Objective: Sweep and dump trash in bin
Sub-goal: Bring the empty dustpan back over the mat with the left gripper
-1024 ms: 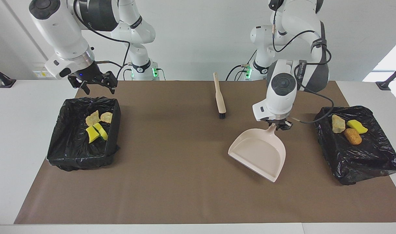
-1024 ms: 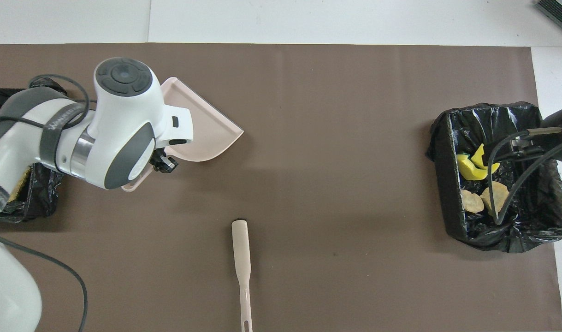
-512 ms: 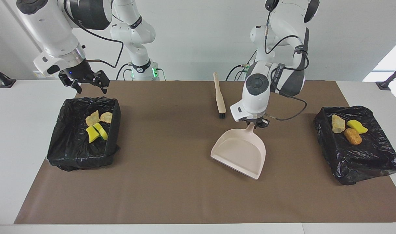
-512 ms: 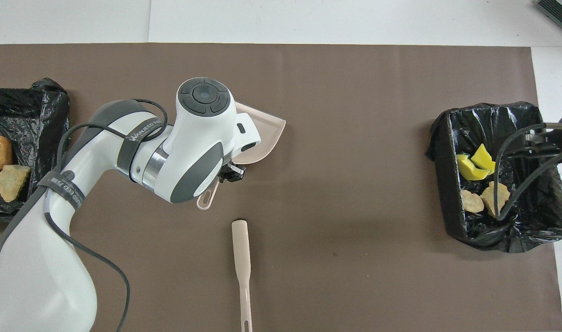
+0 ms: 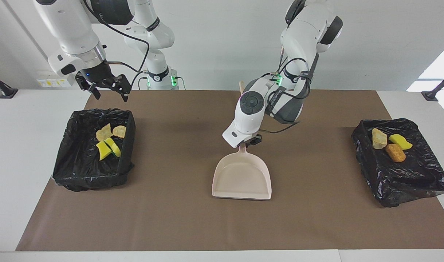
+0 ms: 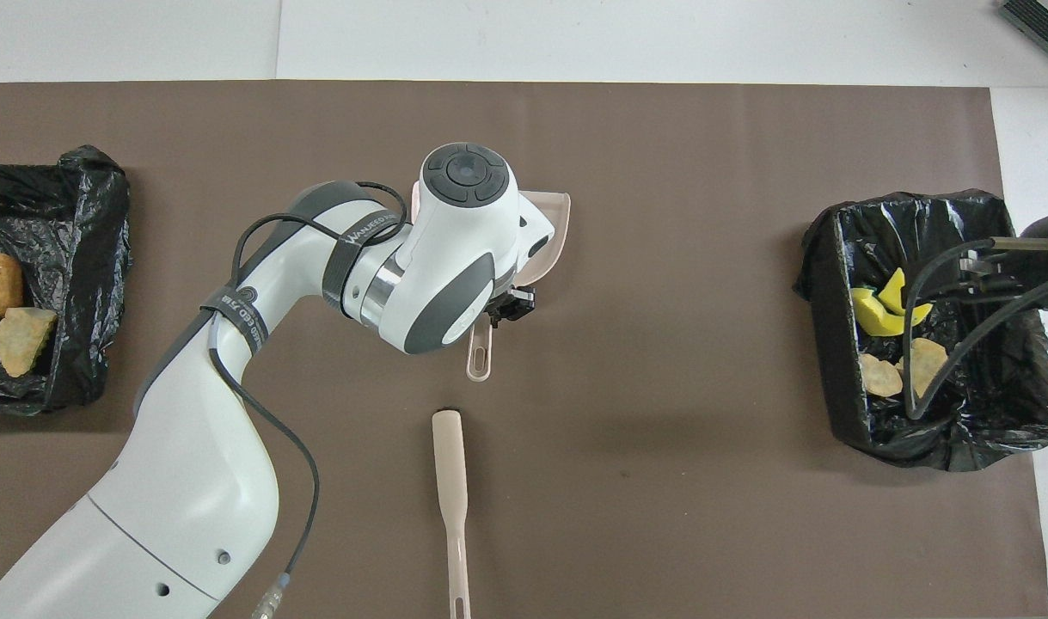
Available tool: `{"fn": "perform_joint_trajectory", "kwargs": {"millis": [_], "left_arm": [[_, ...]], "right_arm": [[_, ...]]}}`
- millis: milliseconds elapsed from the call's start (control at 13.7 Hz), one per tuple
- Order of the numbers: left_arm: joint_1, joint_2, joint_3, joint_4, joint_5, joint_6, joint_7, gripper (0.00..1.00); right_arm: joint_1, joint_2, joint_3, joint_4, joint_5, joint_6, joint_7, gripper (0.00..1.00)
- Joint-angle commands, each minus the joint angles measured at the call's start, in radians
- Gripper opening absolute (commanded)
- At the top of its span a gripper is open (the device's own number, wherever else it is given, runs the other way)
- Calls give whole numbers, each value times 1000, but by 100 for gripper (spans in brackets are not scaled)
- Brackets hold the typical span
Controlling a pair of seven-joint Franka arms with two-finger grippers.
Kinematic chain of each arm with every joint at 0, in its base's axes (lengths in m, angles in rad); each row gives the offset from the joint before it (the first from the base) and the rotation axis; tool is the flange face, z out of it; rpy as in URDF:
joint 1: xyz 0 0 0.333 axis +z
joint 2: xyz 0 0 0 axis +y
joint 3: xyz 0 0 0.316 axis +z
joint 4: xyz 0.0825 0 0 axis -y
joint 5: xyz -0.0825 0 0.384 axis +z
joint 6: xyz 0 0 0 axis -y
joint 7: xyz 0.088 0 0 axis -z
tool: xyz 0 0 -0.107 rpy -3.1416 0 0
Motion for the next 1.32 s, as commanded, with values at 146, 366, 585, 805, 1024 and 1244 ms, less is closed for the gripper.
{"fn": "perform_joint_trajectory", "kwargs": {"millis": [146, 366, 585, 805, 1024, 1244], "left_arm": [[7, 9, 11, 35, -25, -6, -4, 18], [4, 5, 18, 35, -16, -14, -1, 82], [7, -39, 25, 35, -16, -25, 2, 100], [-1, -165, 106, -18, -16, -61, 55, 100], [2, -265, 185, -32, -27, -164, 184, 100], [4, -423, 333, -69, -83, -218, 352, 100]], "right_arm": [[-5, -27, 4, -30, 13, 14, -1, 100], [-5, -27, 3, -30, 14, 14, -1, 100], [-7, -27, 3, -30, 14, 14, -1, 100], [-7, -27, 3, -30, 13, 14, 0, 100], [-7, -27, 3, -30, 13, 14, 0, 100], [-7, -27, 3, -28, 13, 14, 0, 100]]}}
